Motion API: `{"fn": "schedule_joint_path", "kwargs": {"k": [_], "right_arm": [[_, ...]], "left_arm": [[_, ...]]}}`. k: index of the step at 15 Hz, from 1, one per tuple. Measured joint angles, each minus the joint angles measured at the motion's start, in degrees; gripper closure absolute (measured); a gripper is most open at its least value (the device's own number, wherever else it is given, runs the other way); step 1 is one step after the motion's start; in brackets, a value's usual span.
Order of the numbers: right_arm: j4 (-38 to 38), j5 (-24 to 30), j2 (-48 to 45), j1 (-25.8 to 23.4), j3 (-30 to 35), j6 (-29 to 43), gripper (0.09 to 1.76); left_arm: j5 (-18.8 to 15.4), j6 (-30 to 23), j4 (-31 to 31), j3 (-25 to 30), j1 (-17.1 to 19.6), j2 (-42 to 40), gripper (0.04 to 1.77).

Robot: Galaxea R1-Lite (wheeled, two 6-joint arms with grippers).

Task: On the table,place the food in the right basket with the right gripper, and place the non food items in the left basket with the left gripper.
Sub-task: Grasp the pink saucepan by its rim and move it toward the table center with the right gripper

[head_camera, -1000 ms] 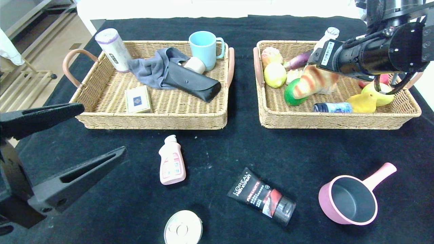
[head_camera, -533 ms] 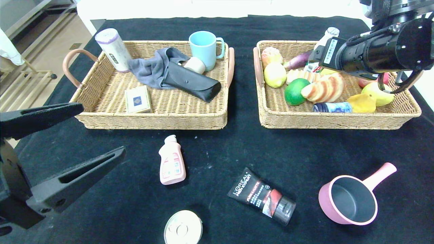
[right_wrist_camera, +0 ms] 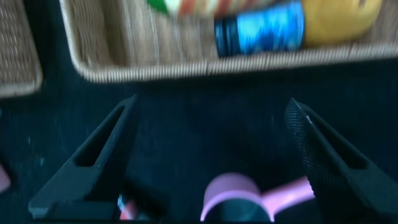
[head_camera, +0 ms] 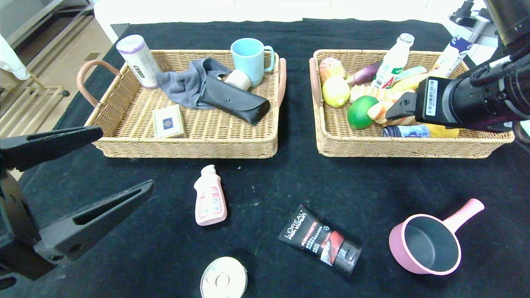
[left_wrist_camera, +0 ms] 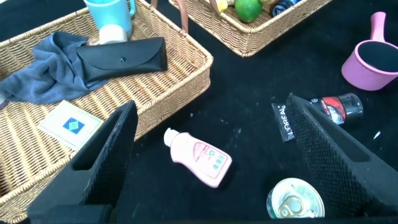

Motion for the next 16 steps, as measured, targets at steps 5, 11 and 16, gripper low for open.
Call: {"fn": "schedule_joint_path", "kwargs": {"k": [5,11,16], "right_arm": [[2.7,6.5,-2.9,3.4,8.0,9.3,0.15],[2.7,6.8,-4.6,7.4,18.7,14.3,0.15],[2.5,9.6,-4.3,7.6,21.6,21.6,0.15]], "left_arm": [[0.0,0.1,-0.1,0.3,-0.7,-0.1,0.09],[0.0,0.2,0.0,0.4,-0.9,0.1,0.09],[0.1,0.2,0.0,0.7,-1.4,0.4,0.09]]}}
